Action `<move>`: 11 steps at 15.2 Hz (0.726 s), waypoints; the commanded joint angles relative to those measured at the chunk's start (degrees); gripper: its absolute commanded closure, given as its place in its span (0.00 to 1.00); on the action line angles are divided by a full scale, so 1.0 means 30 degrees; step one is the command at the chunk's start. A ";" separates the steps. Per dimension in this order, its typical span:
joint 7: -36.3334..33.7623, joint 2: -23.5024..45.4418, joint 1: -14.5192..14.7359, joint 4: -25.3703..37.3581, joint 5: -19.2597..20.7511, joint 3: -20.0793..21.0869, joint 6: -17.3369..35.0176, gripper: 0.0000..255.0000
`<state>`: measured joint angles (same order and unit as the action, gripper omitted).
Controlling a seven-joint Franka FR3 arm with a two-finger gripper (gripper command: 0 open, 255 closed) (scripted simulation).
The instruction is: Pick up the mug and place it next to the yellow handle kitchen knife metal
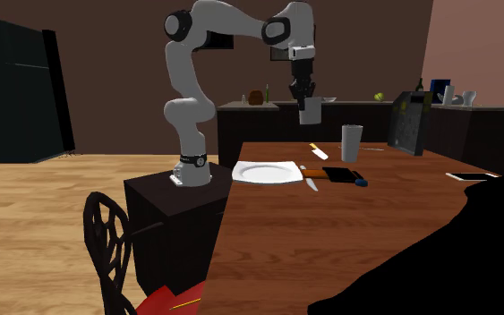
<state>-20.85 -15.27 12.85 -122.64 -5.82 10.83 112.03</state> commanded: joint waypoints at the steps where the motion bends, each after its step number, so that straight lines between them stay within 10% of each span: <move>1: -0.0919 -0.0417 0.0394 -0.0298 -0.0173 0.0581 -0.0041 1.00; 11: -0.5176 -0.1287 0.2132 -0.0797 -0.0948 0.3497 -0.0017 1.00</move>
<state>-35.10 -19.48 18.89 -125.50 -8.61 20.49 111.97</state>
